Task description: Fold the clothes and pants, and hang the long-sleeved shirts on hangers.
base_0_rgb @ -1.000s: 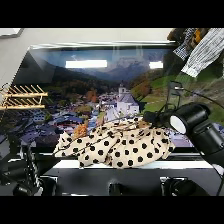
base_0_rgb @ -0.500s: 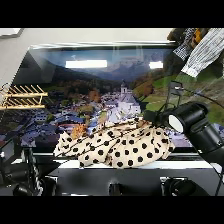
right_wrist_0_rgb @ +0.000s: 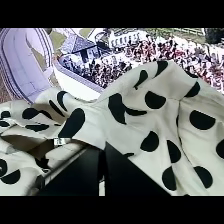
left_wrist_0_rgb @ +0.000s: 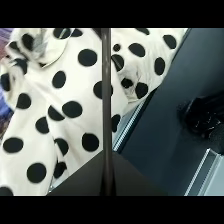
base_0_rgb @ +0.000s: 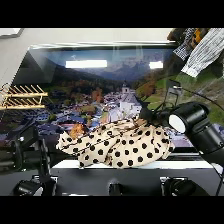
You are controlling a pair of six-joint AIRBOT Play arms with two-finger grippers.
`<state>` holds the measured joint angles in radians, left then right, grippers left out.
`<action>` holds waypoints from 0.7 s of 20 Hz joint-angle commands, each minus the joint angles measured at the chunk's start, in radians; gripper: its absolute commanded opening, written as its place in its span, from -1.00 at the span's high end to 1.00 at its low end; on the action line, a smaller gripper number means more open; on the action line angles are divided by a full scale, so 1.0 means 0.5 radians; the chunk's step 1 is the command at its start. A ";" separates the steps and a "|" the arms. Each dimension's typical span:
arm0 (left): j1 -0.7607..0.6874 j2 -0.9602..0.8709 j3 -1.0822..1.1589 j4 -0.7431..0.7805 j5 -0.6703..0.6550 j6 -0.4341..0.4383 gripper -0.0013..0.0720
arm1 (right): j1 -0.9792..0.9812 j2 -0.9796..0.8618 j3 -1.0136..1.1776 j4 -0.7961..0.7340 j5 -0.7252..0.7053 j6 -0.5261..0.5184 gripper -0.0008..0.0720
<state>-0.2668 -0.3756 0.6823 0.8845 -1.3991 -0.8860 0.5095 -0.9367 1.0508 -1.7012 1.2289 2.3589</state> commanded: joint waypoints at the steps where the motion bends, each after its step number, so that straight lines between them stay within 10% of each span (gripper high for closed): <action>1: -0.035 -0.154 -0.005 -0.069 0.040 0.152 0.92 | 0.000 0.002 0.025 0.023 -0.028 -0.005 0.92; 14: -0.449 -0.564 -0.005 -0.041 0.617 0.204 0.92 | 0.000 0.079 0.394 0.294 0.186 -0.087 0.92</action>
<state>-0.4213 -0.6090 0.6800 0.8627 -1.1904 -0.7883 0.5095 -0.9150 1.2266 -1.6138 1.3025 2.3211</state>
